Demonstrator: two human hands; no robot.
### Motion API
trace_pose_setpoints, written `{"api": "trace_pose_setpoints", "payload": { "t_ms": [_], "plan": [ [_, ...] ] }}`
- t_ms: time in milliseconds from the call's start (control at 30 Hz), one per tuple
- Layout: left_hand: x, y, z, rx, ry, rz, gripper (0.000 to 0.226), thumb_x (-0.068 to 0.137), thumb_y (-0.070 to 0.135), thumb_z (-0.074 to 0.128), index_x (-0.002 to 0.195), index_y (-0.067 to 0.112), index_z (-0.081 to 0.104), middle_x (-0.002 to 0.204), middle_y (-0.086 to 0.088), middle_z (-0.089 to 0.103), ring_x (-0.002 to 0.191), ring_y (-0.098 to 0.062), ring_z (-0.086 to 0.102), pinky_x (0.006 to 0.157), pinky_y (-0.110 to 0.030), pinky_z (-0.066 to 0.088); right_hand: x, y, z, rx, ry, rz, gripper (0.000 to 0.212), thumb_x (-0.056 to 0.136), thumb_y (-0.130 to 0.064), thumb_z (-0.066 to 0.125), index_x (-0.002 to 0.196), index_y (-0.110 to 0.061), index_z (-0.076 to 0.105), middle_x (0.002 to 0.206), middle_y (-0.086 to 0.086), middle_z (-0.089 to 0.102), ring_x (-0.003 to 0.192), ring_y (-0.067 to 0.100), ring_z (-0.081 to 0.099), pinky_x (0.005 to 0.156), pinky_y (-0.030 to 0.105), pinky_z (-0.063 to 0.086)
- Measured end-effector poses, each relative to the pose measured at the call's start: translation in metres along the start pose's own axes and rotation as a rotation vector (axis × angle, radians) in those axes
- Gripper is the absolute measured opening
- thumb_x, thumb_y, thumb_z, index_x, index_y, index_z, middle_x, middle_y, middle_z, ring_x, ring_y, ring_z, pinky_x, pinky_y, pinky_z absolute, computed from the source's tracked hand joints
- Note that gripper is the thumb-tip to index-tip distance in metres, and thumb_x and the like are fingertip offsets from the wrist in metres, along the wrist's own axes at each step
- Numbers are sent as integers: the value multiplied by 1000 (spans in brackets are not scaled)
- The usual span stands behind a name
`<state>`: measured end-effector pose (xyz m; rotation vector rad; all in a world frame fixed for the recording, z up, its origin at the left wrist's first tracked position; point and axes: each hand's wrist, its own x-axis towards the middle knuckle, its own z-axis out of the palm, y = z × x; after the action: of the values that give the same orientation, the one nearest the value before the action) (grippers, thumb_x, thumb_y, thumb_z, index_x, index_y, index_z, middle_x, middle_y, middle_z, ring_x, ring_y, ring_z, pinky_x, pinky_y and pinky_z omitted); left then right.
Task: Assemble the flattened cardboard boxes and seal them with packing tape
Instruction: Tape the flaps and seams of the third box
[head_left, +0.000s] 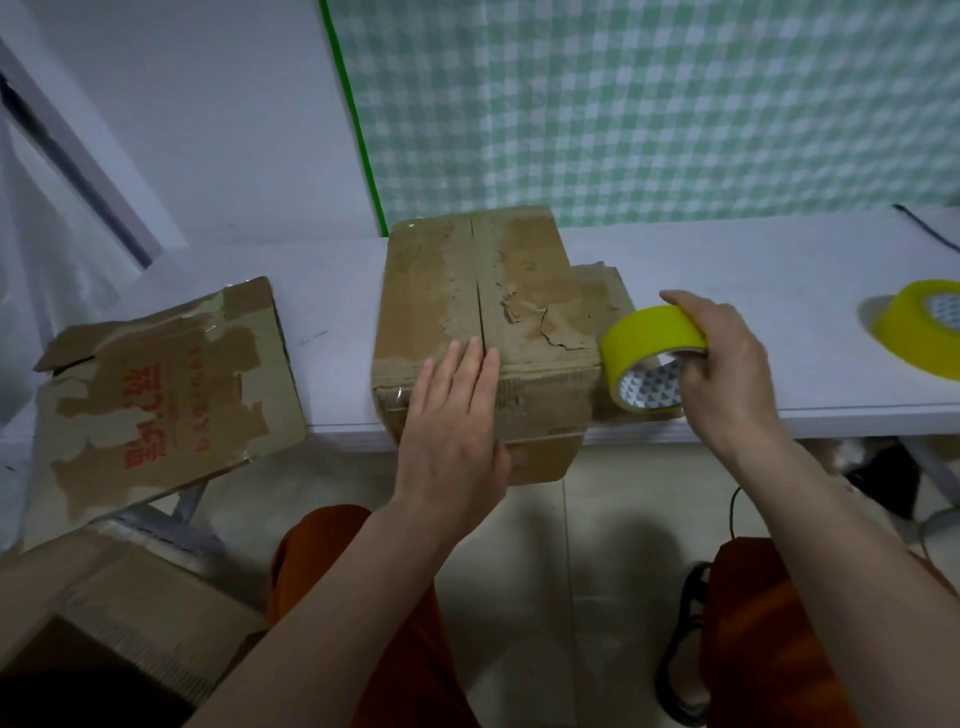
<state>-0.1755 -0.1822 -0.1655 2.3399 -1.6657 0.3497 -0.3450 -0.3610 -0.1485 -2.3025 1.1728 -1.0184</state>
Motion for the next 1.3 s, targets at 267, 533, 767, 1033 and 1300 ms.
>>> {"api": "trace_pose_setpoints", "payload": {
  "t_ms": [267,533,767,1033,1300],
  "plan": [
    [23,38,4,62,-18,90,90,74,33,68,152,17,25,157,-9,27,146,-33,22,115,-62,10,8,7,0,50,-32,-33,69,72,18,43,132,-14,51,125,14,53,110,30,49,90,25,36],
    [26,42,16,222,-53,92,98,80,54,58,153,28,0,161,-14,13,146,-41,12,112,-65,4,0,21,9,321,-27,10,71,74,23,36,134,-12,48,128,-2,48,113,-1,42,93,1,31],
    [29,38,21,225,-33,91,99,70,41,72,151,26,17,155,-17,29,142,-41,26,112,-64,13,5,72,-6,-44,-176,18,81,63,22,41,132,-21,48,118,11,47,103,36,51,82,39,44],
    [33,38,20,244,-39,65,99,70,51,73,149,26,19,152,-17,35,139,-40,33,109,-64,22,4,83,2,33,-173,53,76,70,21,40,135,-18,44,122,14,46,107,31,48,84,29,36],
    [67,57,-15,-141,-83,-10,58,85,54,56,131,18,53,140,-14,44,131,-29,39,111,-43,30,3,93,0,207,-160,212,41,88,5,51,127,-8,52,122,13,58,110,27,53,88,30,41]
  ]
}}
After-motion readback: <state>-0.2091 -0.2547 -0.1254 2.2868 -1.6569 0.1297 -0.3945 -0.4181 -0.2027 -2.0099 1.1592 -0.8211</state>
